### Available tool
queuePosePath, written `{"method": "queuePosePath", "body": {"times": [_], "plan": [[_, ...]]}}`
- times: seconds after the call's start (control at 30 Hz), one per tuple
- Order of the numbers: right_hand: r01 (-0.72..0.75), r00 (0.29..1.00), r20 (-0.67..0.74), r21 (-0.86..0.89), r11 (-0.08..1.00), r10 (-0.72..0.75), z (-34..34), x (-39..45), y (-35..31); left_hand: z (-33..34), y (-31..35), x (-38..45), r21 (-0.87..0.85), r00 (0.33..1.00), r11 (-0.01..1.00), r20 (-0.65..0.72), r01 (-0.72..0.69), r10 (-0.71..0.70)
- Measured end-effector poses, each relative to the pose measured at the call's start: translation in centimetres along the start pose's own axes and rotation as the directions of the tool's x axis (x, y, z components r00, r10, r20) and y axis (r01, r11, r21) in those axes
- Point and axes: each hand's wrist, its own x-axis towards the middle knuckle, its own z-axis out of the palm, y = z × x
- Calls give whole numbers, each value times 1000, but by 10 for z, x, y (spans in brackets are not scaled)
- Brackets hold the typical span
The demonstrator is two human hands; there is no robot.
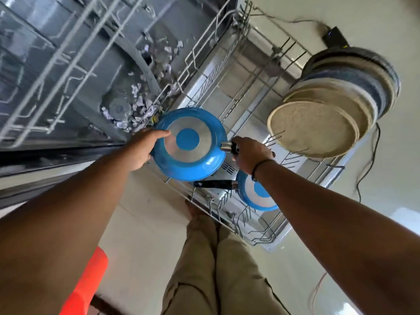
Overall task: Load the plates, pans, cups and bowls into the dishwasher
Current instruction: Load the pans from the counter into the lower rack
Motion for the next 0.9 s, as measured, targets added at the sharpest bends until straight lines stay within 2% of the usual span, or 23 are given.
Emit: {"method": "queuePosePath", "body": {"times": [0.2, 0.5, 0.63, 0.77, 0.9], "plan": [[2, 1000, -3, -52, 999, -2, 14, 15, -2, -4, 2, 19, 65, 995, 993, 37, -95, 93], [24, 1000, -13, -94, 995, -26, 27, 36, -21, -14, -24, 39, 333, 978, 935, -123, -120, 170], [10, 1000, -5, -135, 991, -11, 31, 43, -22, -4, -27, 45, 473, 961, 878, -203, -73, 189], [-3, 1000, -18, -124, 992, 1, 37, 42, -18, 1, -30, 45, 597, 952, 798, -191, -79, 238], [-8, 1000, 26, -122, 993, 11, 38, 44, -18, 4, -35, 38, 711, 937, 702, -212, -47, 277]]}}
